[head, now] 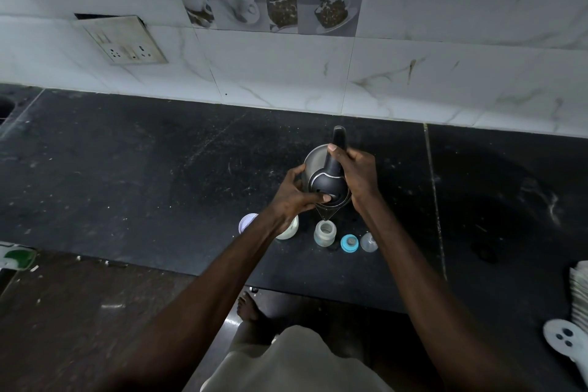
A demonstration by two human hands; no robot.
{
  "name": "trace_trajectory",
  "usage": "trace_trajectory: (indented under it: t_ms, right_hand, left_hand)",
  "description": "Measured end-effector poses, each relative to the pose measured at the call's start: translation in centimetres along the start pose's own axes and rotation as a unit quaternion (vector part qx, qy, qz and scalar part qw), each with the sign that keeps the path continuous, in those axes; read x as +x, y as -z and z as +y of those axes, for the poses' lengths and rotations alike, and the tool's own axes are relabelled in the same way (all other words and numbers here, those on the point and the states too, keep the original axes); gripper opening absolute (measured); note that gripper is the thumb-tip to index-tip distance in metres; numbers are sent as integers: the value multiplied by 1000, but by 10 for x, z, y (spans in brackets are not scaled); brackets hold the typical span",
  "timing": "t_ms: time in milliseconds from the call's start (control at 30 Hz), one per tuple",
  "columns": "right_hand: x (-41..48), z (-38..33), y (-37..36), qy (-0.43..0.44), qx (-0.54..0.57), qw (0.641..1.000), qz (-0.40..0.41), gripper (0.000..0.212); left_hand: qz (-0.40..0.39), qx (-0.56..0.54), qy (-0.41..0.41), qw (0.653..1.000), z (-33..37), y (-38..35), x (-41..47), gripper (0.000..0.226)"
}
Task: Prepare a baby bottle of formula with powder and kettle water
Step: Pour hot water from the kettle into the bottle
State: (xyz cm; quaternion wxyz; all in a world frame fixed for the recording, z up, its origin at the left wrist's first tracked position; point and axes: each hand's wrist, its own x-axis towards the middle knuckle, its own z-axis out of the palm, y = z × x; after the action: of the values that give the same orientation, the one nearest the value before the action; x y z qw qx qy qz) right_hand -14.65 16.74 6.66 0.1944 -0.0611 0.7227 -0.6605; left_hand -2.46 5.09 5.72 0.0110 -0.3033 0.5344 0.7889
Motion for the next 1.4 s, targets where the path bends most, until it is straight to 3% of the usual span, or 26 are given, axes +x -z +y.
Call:
trace_trajectory:
  t_ms: [133, 367, 600, 767, 1300, 1400]
  right_hand:
    - [-2, -1, 3, 2, -4, 1000, 4, 25]
    - [-7, -5, 4, 14, 10, 1000, -4, 18]
    - [-7, -7, 7, 21, 2, 1000, -7, 19]
    - [-6, -9, 7, 22, 5, 1000, -8, 20]
    - [-2, -10, 5, 14, 7, 1000, -2, 32]
    - [-2, -13, 5, 24, 5, 1000, -7, 26]
  left_hand:
    - [3, 2, -1, 1000, -3, -3, -2, 103]
    - [3, 12, -7, 1000, -2, -7, -6, 105]
    - [18, 12, -5, 1000, -2, -9, -5, 114]
    - [19, 10, -11, 1000, 1, -11, -9, 102]
    - [14, -4, -19, 1000, 10, -15, -11, 97]
    - [13, -17, -25, 999, 10, -17, -11, 95]
